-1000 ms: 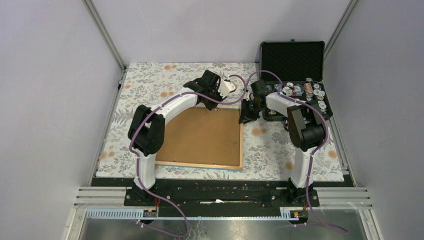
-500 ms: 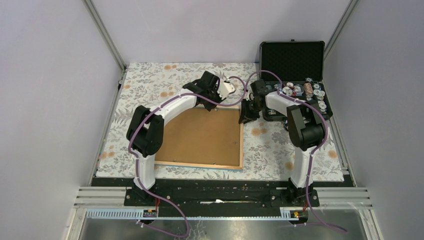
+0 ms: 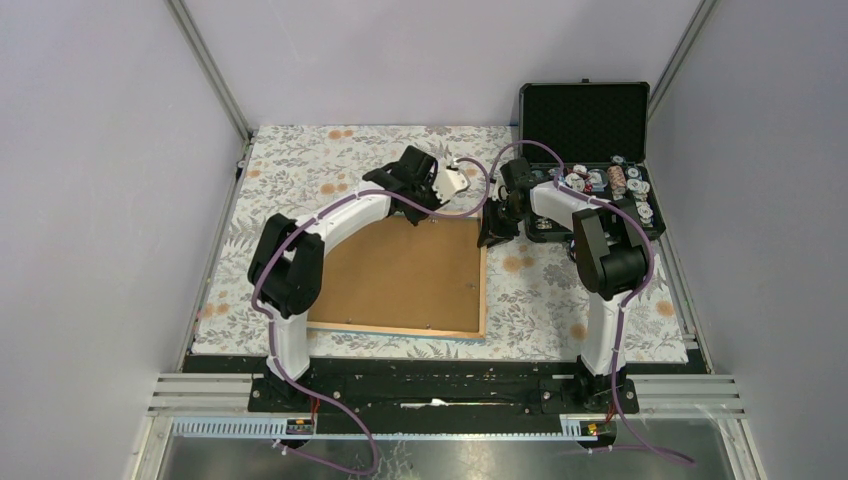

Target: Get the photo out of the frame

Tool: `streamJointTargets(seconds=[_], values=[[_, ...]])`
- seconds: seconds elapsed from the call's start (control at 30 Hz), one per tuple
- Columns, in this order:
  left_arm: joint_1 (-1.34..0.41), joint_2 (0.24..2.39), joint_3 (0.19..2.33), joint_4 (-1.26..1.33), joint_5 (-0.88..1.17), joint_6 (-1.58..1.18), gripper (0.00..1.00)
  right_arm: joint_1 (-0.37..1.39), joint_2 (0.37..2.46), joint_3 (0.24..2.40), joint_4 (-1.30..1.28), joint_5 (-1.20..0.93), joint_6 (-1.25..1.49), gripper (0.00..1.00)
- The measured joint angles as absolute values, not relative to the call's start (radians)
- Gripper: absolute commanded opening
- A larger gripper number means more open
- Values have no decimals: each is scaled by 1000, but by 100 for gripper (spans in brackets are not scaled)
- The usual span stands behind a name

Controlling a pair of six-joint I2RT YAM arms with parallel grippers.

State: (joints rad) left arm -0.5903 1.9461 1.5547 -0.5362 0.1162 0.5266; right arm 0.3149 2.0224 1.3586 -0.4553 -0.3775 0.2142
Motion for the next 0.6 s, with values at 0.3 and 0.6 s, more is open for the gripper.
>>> streamJointTargets(seconds=[0.3, 0.6], values=[[-615, 1932, 1544, -555, 107, 535, 0, 311, 2027, 1365, -463, -380, 218, 0], [-624, 1927, 1536, -554, 105, 527, 0, 310, 2028, 1366, -464, -383, 218, 0]])
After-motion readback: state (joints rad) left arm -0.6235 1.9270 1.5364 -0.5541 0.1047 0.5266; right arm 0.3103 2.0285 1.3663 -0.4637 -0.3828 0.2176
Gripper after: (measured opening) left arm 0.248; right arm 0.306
